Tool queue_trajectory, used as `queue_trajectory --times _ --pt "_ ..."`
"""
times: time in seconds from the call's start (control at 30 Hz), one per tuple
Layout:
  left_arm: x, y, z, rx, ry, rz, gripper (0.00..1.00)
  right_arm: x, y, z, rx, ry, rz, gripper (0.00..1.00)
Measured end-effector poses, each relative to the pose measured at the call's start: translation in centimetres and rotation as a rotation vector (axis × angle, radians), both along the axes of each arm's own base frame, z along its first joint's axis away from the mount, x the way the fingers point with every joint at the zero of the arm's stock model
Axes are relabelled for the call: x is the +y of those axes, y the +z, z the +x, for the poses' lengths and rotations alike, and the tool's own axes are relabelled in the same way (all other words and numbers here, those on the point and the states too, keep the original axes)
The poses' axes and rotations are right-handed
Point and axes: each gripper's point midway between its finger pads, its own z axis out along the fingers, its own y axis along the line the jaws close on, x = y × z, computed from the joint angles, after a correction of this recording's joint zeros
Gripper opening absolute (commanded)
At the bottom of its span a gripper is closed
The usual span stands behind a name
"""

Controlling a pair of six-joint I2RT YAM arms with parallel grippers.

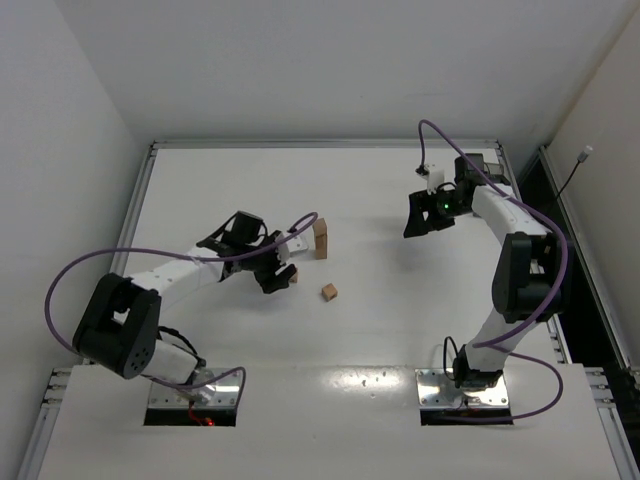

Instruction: Build the wood block tower

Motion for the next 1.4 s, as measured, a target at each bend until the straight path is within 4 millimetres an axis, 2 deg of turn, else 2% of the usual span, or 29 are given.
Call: queue_trajectory --times 0.23,0.37,0.47,0.6,0.73,0.8,0.83,0.87,0.97,1.17,1.23,1.4 --pt "0.0 -1.5 2.1 0.013 -0.023 0.041 0.6 0.0 0.0 0.0 0.0 0.0 -0.001 0.63" --pt "-1.1 -0.6 5.2 0.032 0.02 0.034 0.6 -0.1 -0.1 0.0 0.001 -0.003 -0.006 0.63" --pt "-1.3 0.2 6.0 0.051 0.098 0.01 0.6 -0.2 -0.1 0.0 0.001 -0.006 -0.015 0.63" --pt "-0.5 2.1 6.0 0.091 0.287 -0.027 0.52 -0.3 -0.1 0.0 0.001 -0.008 -0.018 0.63" --pt "-0.2 4.8 5.6 0.108 0.426 -0.071 0.52 -0.4 -0.2 0.0 0.001 -0.009 -0.018 0.63" --pt "-0.6 5.6 5.3 0.135 0.468 -0.084 0.52 -0.4 -0.2 0.0 0.001 -0.009 -0.018 0.63" --pt "-1.0 5.9 5.1 0.159 0.488 -0.092 0.47 -0.4 -0.2 0.0 0.001 -0.009 -0.018 0.63" --pt "-1.4 6.1 4.8 0.187 0.505 -0.098 0.47 -0.4 -0.2 0.0 0.001 -0.009 -0.018 0.63" --pt "-2.6 5.7 3.8 0.28 0.549 -0.1 0.47 -0.4 -0.2 0.0 0.001 -0.009 -0.018 0.63" --pt "-3.8 2.1 1.2 0.432 0.672 -0.002 0.46 -0.4 -0.4 -0.3 0.007 -0.011 -0.024 0.63" --pt "-3.9 1.8 0.9 0.429 0.726 0.016 0.42 -0.5 -0.4 -0.7 0.011 -0.012 -0.026 0.63" --pt "-3.1 1.5 1.4 0.376 0.865 0.049 0.39 -0.5 -0.1 -1.4 0.005 -0.01 -0.032 0.63"
